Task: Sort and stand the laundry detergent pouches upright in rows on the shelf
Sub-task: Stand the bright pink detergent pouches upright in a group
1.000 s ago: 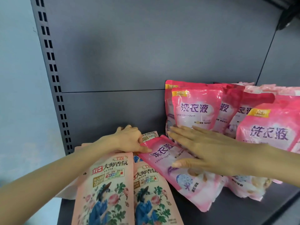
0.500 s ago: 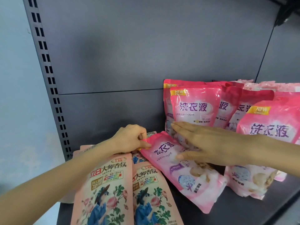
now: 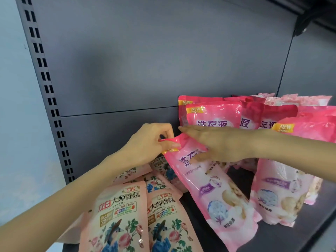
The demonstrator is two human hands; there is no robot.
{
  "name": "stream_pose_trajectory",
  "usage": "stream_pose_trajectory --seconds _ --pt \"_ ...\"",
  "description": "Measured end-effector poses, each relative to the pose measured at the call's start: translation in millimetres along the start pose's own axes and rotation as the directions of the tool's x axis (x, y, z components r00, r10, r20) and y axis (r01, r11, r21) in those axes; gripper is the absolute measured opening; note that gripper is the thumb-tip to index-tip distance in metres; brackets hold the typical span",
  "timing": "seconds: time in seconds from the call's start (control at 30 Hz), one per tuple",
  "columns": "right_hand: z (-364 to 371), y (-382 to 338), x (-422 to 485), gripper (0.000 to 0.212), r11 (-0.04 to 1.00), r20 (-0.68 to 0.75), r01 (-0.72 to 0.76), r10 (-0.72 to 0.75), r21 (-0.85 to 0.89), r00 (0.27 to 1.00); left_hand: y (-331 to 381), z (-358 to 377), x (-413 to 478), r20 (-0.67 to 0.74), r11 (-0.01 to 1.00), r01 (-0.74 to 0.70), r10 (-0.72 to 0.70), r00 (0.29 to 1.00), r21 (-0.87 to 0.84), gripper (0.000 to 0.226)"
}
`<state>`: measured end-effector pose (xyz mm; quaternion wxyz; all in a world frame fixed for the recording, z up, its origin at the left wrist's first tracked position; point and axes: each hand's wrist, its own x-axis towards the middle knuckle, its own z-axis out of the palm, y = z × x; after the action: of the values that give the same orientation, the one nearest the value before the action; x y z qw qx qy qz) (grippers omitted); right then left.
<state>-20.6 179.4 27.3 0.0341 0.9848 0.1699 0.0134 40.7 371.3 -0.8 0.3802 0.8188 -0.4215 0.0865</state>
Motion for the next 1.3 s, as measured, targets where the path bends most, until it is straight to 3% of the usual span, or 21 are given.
stream_pose_trajectory --seconds 0.07,0.2,0.33,0.47,0.57,0.67,0.77,0.83,1.03,1.3 --pt "-16 -10 -4 0.078 0.998 -0.005 -0.062 0.062 0.001 0.998 10 -6 1 -0.022 0.999 -0.034 0.034 0.999 -0.029 0.022" --pt "-46 -22 -18 0.034 0.986 -0.153 -0.106 0.087 -0.126 0.984 25 -16 3 -0.064 0.995 -0.076 0.072 0.995 -0.064 0.017" --pt "-70 -21 -27 0.023 0.969 -0.163 -0.185 0.158 -0.167 0.974 39 -23 5 -0.115 0.986 -0.12 0.107 0.988 -0.112 0.014" --pt "-76 -11 -35 0.031 0.979 -0.18 -0.129 0.1 -0.158 0.979 50 -25 9 -0.076 0.982 -0.097 0.086 0.993 -0.163 0.014" --pt "-73 -4 -36 0.03 0.984 -0.187 -0.104 0.077 -0.143 0.979 52 -32 10 0.054 0.971 0.029 -0.017 0.998 -0.237 0.015" --pt "-77 2 -40 0.022 0.999 -0.142 -0.029 0.031 0.016 0.989 53 -41 9 0.135 0.97 0.092 -0.062 0.989 -0.227 0.018" --pt "-84 9 -42 0.018 0.995 -0.089 -0.012 0.022 0.104 0.996 59 -39 11 0.101 0.969 0.086 -0.063 0.993 -0.232 0.015" --pt "-87 14 -42 0.03 0.997 -0.077 0.001 0.005 0.074 0.997 64 -36 14 0.078 0.969 0.086 -0.069 0.995 -0.23 0.012" --pt "-90 34 -56 0.029 0.99 -0.109 0.007 0.008 0.142 0.994 77 -28 26 0.033 0.97 0.087 -0.082 0.996 -0.225 0.013" --pt "-87 66 -66 0.025 0.998 -0.191 -0.059 0.058 -0.003 0.98 88 3 42 0.004 0.97 0.075 -0.076 0.997 -0.23 0.013"
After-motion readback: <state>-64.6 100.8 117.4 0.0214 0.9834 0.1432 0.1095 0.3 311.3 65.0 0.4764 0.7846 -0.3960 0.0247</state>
